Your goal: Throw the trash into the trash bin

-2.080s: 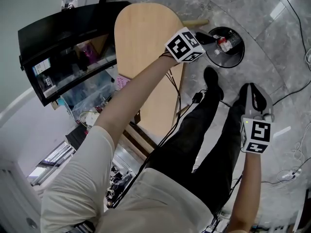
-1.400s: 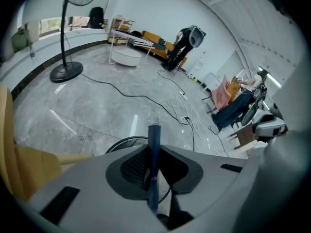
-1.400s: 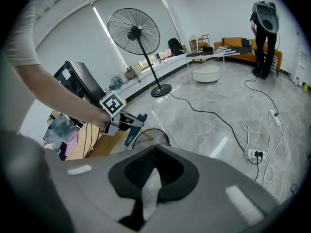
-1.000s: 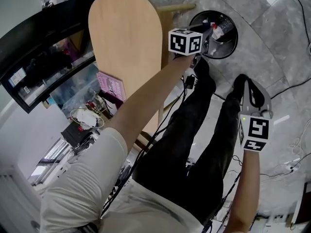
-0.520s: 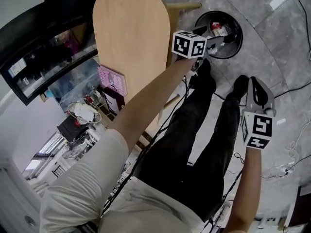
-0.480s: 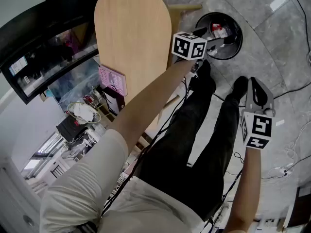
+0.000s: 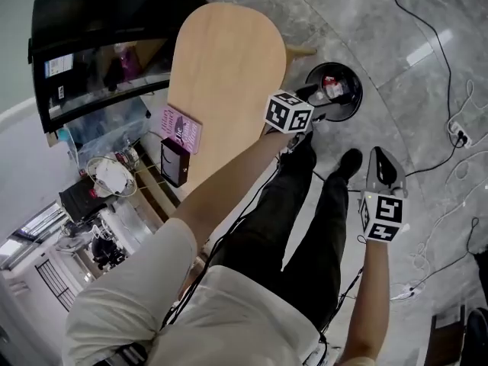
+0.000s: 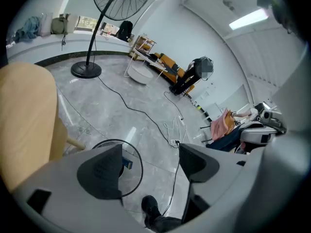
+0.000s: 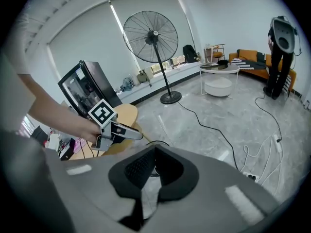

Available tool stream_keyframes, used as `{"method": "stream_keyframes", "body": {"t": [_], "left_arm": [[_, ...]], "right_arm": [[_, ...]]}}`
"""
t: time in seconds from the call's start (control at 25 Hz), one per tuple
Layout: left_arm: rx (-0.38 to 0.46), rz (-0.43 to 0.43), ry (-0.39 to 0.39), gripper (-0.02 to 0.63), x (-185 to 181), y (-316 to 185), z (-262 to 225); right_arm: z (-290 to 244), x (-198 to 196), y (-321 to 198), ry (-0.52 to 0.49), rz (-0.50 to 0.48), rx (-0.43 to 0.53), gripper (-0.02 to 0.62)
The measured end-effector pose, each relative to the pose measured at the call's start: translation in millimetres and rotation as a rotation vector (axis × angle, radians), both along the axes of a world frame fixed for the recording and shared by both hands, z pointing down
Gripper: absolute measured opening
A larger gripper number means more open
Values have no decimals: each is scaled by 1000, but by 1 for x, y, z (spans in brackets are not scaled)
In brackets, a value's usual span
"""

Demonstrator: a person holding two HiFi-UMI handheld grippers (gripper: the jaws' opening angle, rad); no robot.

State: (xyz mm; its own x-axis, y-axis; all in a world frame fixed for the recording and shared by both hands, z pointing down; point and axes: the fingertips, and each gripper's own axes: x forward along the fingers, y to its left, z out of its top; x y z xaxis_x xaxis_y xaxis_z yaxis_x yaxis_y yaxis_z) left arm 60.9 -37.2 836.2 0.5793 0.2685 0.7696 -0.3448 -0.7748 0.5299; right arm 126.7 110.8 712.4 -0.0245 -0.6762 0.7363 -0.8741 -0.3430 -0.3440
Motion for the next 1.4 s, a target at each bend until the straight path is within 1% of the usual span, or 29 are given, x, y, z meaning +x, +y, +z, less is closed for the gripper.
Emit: {"method": "stream_keyframes", "body": {"t": [0.16, 0.4, 0.52, 0.72, 0.84, 1.0, 1.2, 1.28, 1.4], "left_arm": [[14, -7, 62, 351, 3, 9, -64], [73, -40, 150, 351, 0, 13, -171], [125, -46, 182, 351, -10, 17, -227], [238, -40, 225, 350, -30, 20, -320], [292, -49, 252, 350, -40, 21, -368], [341, -83, 293, 347, -56, 28, -426], [408, -161, 328, 272, -82, 25, -494], [453, -191, 333, 207, -95, 23, -518], [484, -230, 342, 197, -116, 19, -547]], "right_arm": [[-49, 1, 5, 3, -19, 12, 11], [-138, 15, 3, 35, -49, 59, 11], [-186, 18, 4, 42, -59, 95, 11], [-265, 20, 6, 81, -96, 161, 11], [-301, 18, 7, 109, -128, 194, 11], [-345, 10, 15, 135, -151, 236, 11], [-400, 1, 11, 166, -194, 302, 11], [-419, 0, 7, 187, -210, 326, 11], [-446, -2, 1, 208, -214, 364, 11]]}}
